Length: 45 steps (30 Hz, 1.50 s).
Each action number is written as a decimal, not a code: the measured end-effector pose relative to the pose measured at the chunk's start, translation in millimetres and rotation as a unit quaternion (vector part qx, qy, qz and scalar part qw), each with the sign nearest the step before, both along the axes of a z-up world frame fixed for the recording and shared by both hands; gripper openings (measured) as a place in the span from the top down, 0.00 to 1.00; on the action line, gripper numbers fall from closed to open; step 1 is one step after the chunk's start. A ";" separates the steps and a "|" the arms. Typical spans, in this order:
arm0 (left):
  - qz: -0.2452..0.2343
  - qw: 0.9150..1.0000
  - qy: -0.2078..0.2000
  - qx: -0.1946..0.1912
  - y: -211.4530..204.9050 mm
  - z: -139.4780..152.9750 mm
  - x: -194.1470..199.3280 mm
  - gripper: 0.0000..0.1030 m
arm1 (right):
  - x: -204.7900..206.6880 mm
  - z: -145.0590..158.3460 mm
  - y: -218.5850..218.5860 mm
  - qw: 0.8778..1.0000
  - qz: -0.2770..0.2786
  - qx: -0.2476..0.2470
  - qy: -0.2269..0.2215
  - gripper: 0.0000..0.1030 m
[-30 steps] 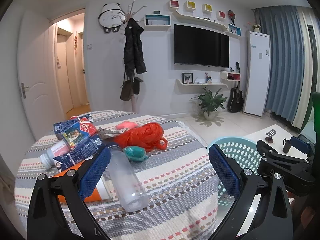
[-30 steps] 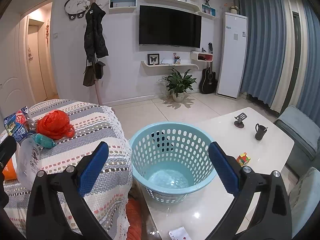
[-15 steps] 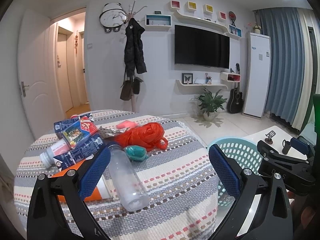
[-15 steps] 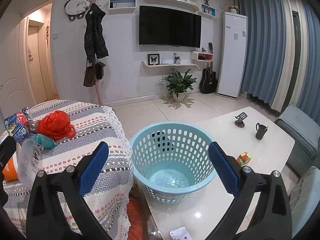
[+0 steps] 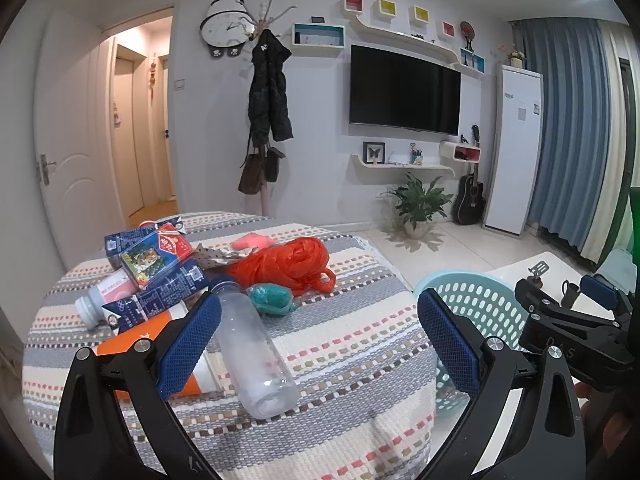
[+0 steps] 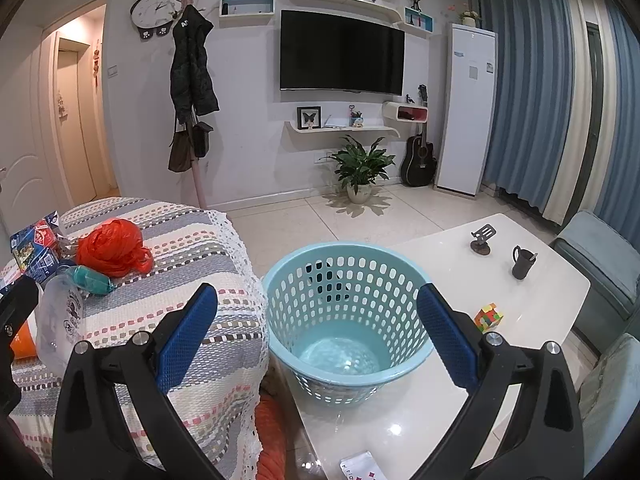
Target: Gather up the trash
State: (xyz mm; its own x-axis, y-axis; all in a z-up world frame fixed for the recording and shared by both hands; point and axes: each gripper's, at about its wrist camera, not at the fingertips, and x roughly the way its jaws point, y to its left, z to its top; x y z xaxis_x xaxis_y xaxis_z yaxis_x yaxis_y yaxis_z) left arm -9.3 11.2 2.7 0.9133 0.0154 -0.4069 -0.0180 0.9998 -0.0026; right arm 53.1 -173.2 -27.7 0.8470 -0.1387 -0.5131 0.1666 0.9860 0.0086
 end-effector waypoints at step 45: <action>0.073 0.997 -0.006 -0.032 100.8 16.1 -25.2 0.07 | -6.9 17.4 75.8 0.995 0.094 -0.022 -0.015 0.35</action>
State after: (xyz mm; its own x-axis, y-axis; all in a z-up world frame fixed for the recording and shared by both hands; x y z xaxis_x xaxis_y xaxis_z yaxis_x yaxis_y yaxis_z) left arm -34.5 112.0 18.8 0.9082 0.1229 -0.4000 -0.1629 0.9843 -0.0674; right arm 46.2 -97.4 -10.3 0.8752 0.0027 -0.4837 -0.0215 0.9992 -0.0334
